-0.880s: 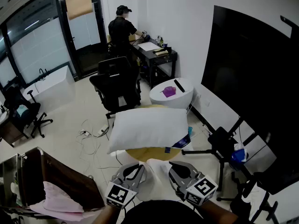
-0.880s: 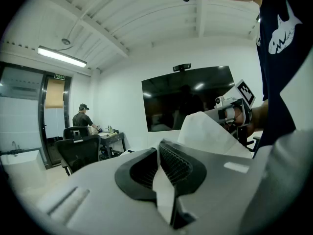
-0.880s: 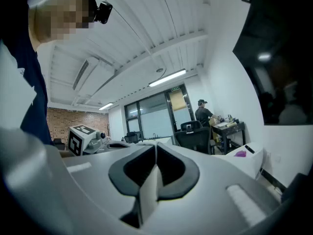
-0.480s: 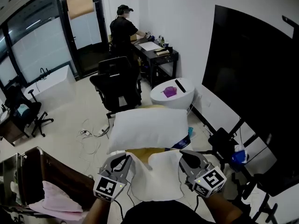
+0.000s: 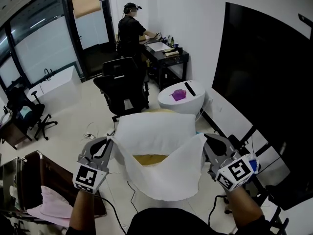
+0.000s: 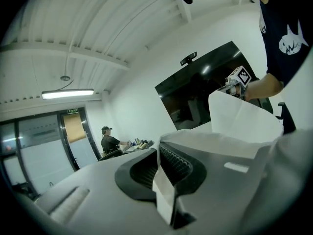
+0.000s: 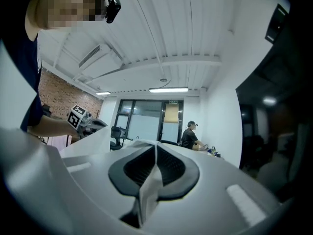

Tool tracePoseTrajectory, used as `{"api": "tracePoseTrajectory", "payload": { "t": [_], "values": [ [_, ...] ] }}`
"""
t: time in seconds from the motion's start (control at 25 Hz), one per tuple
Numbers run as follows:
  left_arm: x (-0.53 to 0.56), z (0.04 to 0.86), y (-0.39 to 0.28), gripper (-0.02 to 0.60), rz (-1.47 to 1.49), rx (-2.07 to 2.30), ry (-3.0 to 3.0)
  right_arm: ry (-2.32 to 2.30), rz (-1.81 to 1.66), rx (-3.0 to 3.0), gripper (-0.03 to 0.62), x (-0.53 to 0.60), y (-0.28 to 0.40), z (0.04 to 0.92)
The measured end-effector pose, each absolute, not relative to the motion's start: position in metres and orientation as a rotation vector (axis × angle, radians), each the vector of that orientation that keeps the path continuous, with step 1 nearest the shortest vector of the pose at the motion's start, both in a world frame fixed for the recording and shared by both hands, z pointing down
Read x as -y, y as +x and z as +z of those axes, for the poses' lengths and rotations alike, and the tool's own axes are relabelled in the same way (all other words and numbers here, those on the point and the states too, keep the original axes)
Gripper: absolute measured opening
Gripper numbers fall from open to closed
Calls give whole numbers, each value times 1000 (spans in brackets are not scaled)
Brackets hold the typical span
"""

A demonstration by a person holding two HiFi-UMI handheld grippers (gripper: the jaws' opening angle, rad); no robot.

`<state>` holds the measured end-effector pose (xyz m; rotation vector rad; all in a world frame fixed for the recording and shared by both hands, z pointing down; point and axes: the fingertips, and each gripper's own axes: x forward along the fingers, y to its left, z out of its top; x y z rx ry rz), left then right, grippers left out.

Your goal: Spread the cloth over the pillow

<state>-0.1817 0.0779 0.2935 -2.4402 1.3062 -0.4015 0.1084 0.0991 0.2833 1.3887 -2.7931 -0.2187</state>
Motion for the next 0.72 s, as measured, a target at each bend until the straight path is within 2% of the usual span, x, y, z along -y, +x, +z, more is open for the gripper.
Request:
{"api": "tracePoseTrajectory", "payload": {
  "t": [0.72],
  "values": [
    [81, 209, -277, 2, -456, -1288, -2269, 1612, -384, 2580, 14, 57, 156, 210]
  ]
}}
